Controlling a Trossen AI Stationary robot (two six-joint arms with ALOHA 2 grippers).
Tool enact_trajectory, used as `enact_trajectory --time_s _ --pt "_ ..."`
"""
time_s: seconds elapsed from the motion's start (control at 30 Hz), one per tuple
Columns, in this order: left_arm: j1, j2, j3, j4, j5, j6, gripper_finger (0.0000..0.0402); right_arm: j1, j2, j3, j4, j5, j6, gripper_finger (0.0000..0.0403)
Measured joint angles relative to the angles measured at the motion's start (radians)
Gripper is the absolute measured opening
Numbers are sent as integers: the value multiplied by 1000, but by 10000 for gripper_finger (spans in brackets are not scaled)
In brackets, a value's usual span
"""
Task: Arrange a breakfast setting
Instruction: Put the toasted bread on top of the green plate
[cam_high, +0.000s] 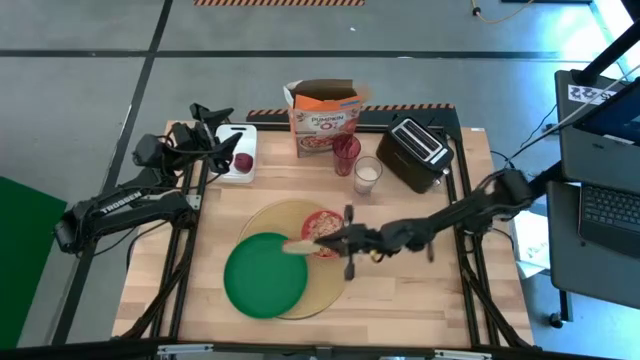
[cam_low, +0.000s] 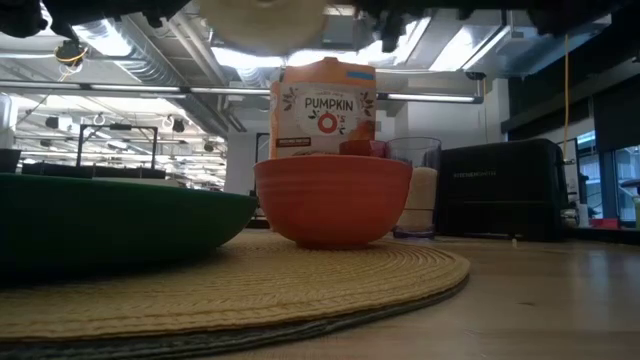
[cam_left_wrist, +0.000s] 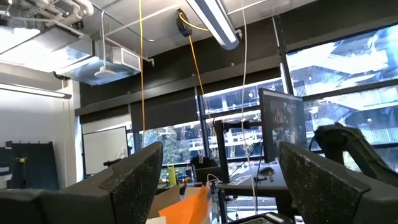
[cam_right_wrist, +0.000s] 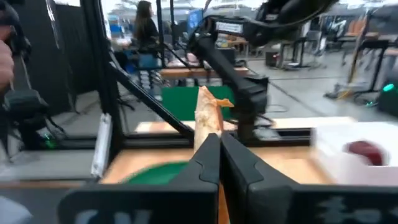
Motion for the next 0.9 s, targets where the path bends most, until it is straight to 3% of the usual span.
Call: enact_trajectory --time_s 0.27,0.5,0.7,0.9 --pt "0 0 0 30 44 -19 314 23 217 260 -7 -123 169 1" --pt "0 -2 0 38 57 -20 314 36 301 469 -399 -131 317 1" --pt "0 -2 0 33 96 -60 314 33 414 650 -555 -197 382 1" --pt "0 -7 0 38 131 -92 314 21 496 767 -694 -199 477 1"
